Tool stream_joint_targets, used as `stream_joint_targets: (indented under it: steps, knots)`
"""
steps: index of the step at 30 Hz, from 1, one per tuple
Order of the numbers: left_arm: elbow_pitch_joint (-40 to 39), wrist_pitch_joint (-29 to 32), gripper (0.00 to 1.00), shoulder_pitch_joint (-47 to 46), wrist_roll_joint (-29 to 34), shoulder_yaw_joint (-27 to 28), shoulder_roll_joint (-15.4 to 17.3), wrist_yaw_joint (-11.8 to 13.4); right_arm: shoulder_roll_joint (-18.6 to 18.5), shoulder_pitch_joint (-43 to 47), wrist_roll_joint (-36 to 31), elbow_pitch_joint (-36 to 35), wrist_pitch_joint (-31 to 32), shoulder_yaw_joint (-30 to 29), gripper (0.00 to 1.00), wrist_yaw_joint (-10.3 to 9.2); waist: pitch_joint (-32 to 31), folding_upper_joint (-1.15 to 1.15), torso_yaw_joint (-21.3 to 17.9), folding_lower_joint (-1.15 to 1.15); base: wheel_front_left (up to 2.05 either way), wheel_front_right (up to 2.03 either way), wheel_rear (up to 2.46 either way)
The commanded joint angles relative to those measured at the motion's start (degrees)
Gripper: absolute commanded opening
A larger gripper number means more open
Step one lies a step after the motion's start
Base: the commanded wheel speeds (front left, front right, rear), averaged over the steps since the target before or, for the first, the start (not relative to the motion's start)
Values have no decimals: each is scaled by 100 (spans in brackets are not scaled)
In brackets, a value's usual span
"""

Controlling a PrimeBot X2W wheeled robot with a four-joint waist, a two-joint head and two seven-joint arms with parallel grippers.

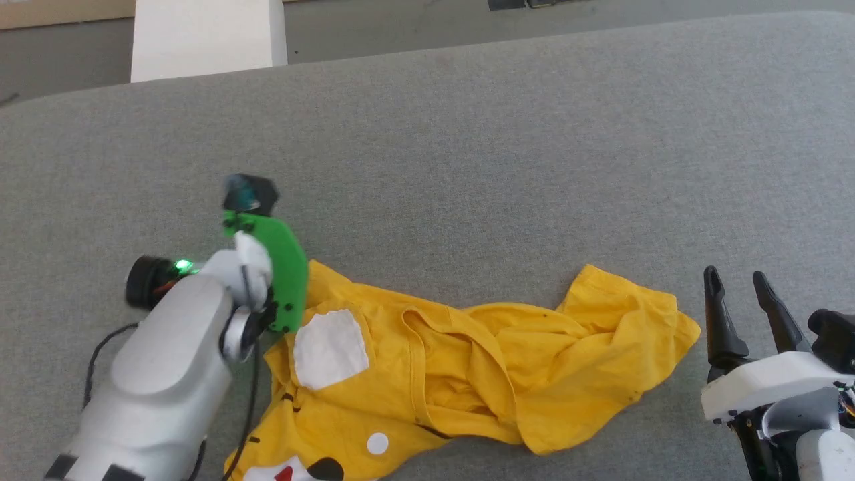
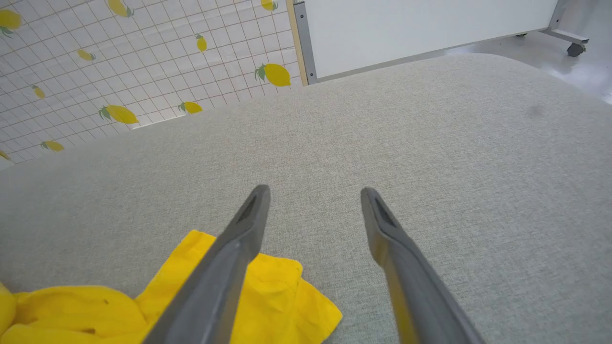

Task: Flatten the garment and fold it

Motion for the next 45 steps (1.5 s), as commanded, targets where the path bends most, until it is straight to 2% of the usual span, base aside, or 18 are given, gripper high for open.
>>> stream_joint_targets:
  steps: [1, 7, 10, 15, 21, 29, 30, 31, 32, 33, 34, 39, 42, 45]
  knots:
    - [-14, -220, 0, 308, -64, 123, 173, 154, -1, -65, 7, 7, -28, -4, 100, -8, -71, 0, 36, 0, 0, 0, 0]
    - [-756, -1482, 0, 1460, -509, 1080, 376, 892, -1, 135, -166, 3, 232, -60, 100, -8, -264, 0, 174, 0, 0, 0, 0]
    - [-1126, -2014, 0, 2088, -704, 1499, 368, 1213, -1, 242, -261, 3, 481, -68, 100, -8, -299, 0, 276, 0, 0, 0, 0]
    - [-1539, -2539, 0, 2899, -930, 1873, 243, 1497, -1, 351, -358, 56, 928, -212, 100, -8, -305, 0, 473, 0, 0, 0, 0]
    - [-1682, -2746, 0, 3215, -1008, 1956, 160, 1555, -1, 309, -356, 411, 1692, -404, 100, -8, -299, 0, 670, 0, 0, 0, 0]
    - [-1714, -2736, 0, 3238, -1075, 1853, 95, 1412, -1, 396, -586, 559, 3329, 35, 100, -8, -318, 0, 753, 0, 0, 0, 0]
    - [-1706, -2732, 0, 3238, -1077, 1840, 92, 1400, -1, 418, -606, 547, 3530, 98, 79, -8, -323, 0, 751, 0, 0, 0, 0]
    - [-1696, -2731, 0, 3239, -1079, 1825, 89, 1385, -1, 434, -628, 505, 3721, 169, 47, -8, -332, 0, 747, 0, 0, 0, 0]
    - [-1687, -2724, 0, 3243, -1089, 1811, 86, 1362, -1, 448, -675, 453, 3891, 264, 22, -8, -342, 0, 742, 0, 0, 0, 0]
    - [-1679, -2721, 0, 3248, -1092, 1801, 89, 1349, -1, 458, -710, 405, 4001, 333, 4, -8, -350, 0, 735, 0, 0, 0, 0]
    - [-1669, -2724, 0, 3253, -1082, 1789, 99, 1339, -1, 470, -749, 356, 4092, 384, 0, -8, -359, 0, 728, 0, 0, 0, 0]
    - [-1679, -2757, 0, 3219, -1048, 1733, 199, 1188, -1, 410, -909, 2, 4306, 388, 0, -8, -430, 0, 701, 0, 0, 0, 0]
    - [-1821, -2764, 0, 3085, -1088, 1742, 307, 965, -26, 235, -1031, -293, 4340, 345, 0, -8, -448, 0, 692, 0, 0, 0, 0]
    - [-2027, -2684, 0, 2817, -1124, 1772, 496, 719, -266, -90, -1062, -565, 4422, 376, 0, -8, -398, 0, 685, 0, 0, 0, 0]
